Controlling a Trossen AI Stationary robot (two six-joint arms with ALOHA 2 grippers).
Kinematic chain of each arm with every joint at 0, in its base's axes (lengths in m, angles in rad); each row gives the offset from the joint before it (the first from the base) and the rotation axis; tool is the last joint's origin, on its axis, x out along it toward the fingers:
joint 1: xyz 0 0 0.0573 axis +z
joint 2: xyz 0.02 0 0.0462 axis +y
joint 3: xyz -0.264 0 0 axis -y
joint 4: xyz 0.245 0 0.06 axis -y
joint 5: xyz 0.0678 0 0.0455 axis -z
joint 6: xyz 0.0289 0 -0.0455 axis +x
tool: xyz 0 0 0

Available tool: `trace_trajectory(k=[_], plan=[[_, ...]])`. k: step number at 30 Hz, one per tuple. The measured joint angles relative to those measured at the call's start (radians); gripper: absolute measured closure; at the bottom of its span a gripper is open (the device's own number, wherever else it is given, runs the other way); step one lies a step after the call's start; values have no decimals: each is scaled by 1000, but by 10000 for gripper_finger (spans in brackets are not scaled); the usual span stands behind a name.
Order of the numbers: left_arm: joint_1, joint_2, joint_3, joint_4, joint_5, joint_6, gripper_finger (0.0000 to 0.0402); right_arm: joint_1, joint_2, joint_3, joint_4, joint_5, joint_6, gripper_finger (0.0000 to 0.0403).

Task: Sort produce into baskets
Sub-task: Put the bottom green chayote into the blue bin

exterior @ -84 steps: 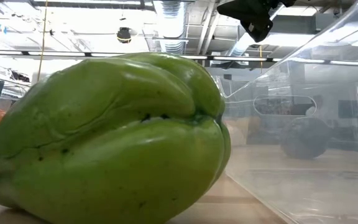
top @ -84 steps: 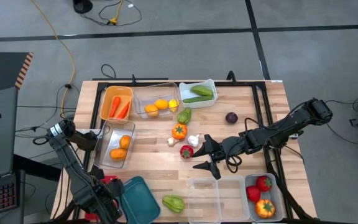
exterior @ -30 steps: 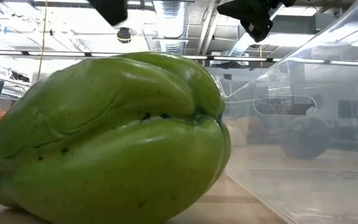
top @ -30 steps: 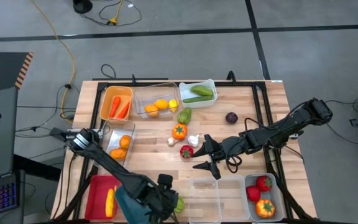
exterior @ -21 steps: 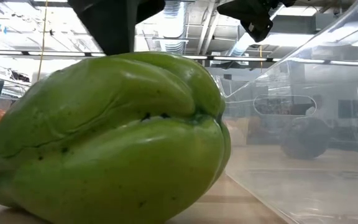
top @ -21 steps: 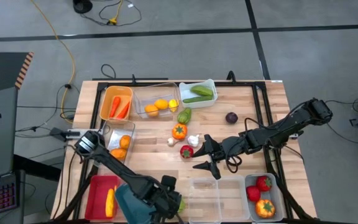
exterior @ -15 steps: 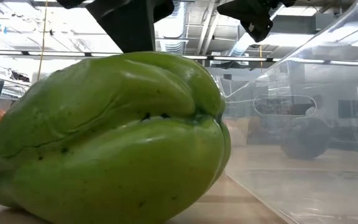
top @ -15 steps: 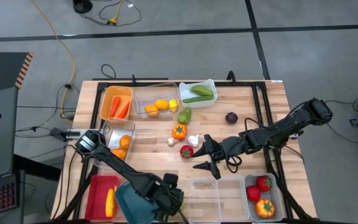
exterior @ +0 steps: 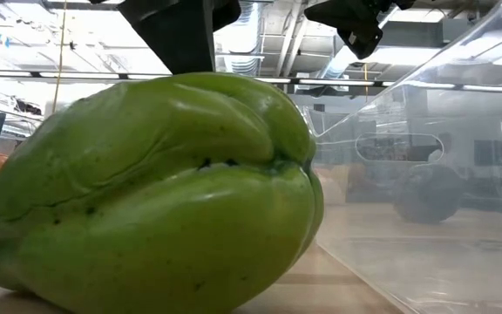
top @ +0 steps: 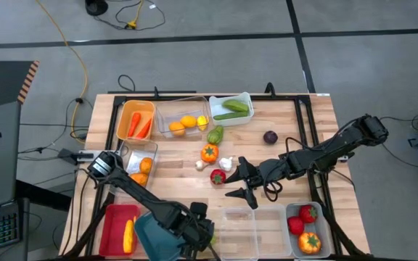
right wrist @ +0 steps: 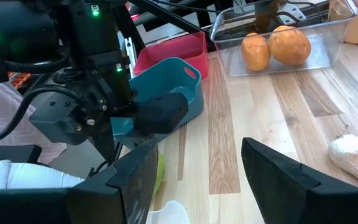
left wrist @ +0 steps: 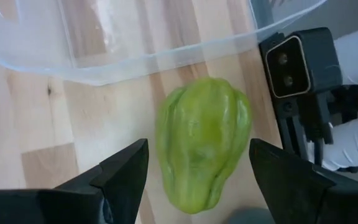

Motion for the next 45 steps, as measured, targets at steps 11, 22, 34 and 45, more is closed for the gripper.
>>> trace_trajectory(k=[11,22,34,45], plan=[[10,0,0,-4,25,-14,59,0,0,0,0,0,0,143],[11,2,0,83,12,-67,26,0,0,0,0,0,0,143],[11,43,1,102,34,-44,26,0,0,0,-4,0,0,143],[12,118,1,111,68,-43,26,0,0,-1,-33,0,0,143]])
